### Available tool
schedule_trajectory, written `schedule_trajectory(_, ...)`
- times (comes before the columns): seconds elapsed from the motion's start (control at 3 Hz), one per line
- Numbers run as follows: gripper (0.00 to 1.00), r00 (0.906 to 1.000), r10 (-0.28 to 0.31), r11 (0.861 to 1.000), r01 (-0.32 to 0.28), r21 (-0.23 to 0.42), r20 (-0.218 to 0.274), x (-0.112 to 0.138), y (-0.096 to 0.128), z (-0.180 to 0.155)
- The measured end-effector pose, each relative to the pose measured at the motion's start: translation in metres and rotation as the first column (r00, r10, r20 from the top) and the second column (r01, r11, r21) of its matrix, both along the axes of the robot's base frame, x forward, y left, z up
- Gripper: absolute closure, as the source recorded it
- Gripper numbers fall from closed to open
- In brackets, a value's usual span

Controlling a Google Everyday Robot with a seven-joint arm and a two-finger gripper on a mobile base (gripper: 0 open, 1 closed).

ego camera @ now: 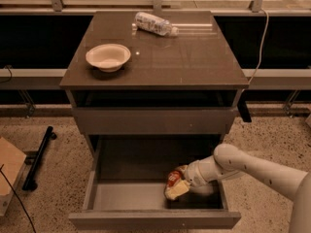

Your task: Place coke can into middle drawer

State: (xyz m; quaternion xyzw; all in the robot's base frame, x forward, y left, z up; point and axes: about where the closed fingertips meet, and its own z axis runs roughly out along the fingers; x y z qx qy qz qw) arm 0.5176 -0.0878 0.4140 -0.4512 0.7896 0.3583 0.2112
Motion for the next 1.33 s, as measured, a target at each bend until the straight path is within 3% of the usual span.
schedule_trajectory(0.67, 0.06, 1.0000, 0.007, 1.000, -0.007, 0.004, -0.004, -0.0022, 0.0037, -0.0013)
schedule_trajectory(1.33, 0.00, 1.0000, 0.009, 1.000, -0.009, 0.004, -0.005, -0.0027, 0.0048, -0.0018)
